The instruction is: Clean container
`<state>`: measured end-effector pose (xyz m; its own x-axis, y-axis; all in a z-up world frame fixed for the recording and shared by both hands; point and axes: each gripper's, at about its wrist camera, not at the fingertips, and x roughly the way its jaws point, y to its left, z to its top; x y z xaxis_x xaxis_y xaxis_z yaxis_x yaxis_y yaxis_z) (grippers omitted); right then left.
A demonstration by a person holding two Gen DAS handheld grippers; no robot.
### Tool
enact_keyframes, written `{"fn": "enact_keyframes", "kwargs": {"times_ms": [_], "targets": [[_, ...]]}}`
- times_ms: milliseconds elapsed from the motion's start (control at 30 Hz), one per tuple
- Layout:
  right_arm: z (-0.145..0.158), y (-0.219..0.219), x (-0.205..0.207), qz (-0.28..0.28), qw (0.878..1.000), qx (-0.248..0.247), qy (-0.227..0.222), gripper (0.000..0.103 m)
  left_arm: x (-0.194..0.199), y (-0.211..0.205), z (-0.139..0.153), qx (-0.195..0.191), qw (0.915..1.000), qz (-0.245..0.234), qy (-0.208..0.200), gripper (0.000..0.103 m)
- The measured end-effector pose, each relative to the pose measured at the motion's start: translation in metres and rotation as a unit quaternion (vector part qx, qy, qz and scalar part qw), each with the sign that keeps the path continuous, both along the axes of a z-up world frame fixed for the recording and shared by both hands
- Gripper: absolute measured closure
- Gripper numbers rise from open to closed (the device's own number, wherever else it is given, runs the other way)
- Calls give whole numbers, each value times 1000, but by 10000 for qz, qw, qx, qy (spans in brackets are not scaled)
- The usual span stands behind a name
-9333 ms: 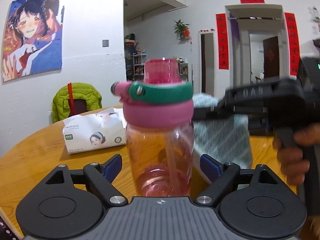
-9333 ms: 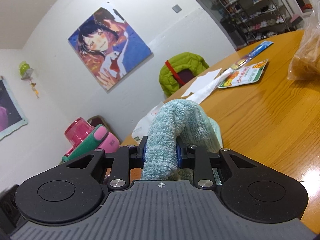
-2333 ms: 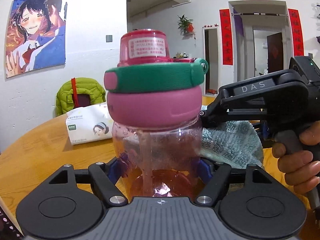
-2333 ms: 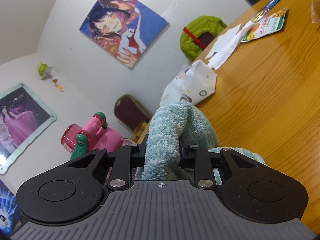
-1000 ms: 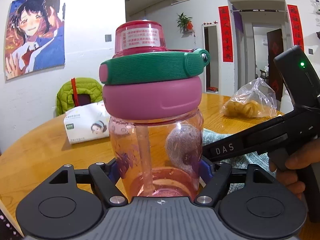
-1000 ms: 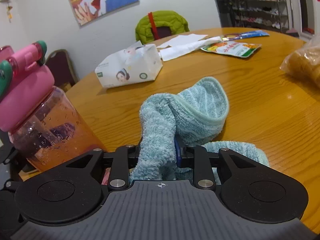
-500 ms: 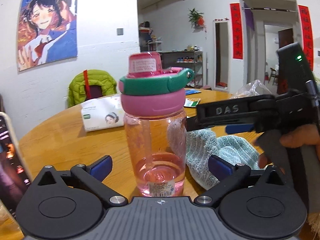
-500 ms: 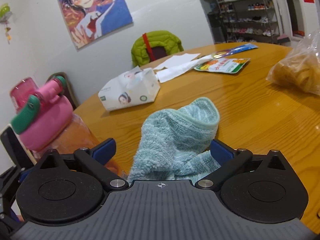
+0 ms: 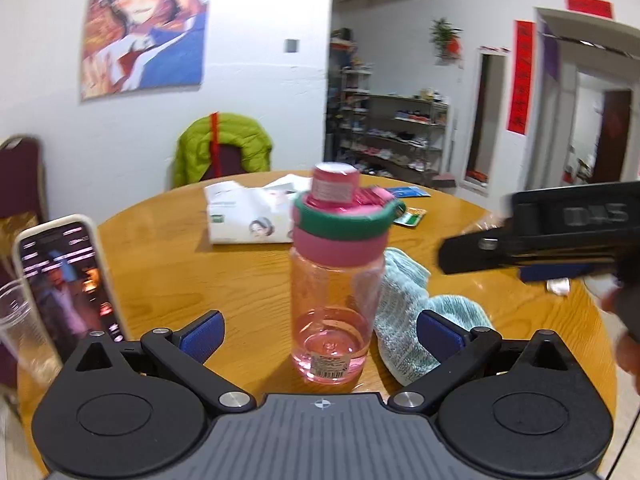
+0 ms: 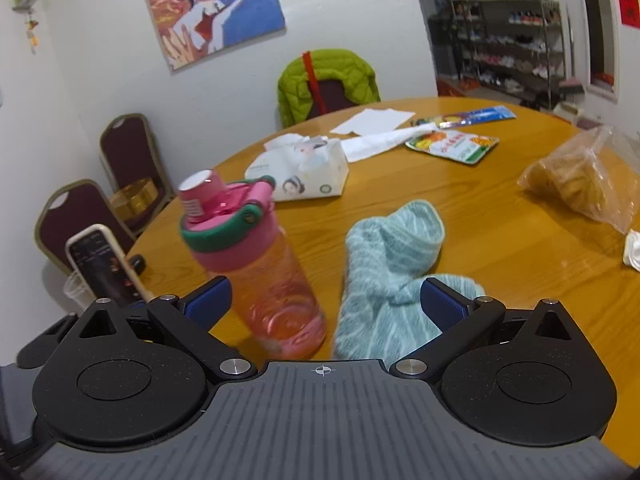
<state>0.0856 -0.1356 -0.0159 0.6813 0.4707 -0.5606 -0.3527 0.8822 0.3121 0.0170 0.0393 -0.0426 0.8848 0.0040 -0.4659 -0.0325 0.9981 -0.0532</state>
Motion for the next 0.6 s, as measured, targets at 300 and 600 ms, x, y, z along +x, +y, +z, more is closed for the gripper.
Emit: {"fn": "enact_keyframes", "kwargs": {"times_ms": [300,600], "targets": [[60,-16,-40,-245,9992,-164,259,0,-22,-12,38,-329,9994,-44,138,1],[77,-10,-57,-217,9972,-713,-42,0,-33,-15,42,-457,9988,-153,-130,1]]}}
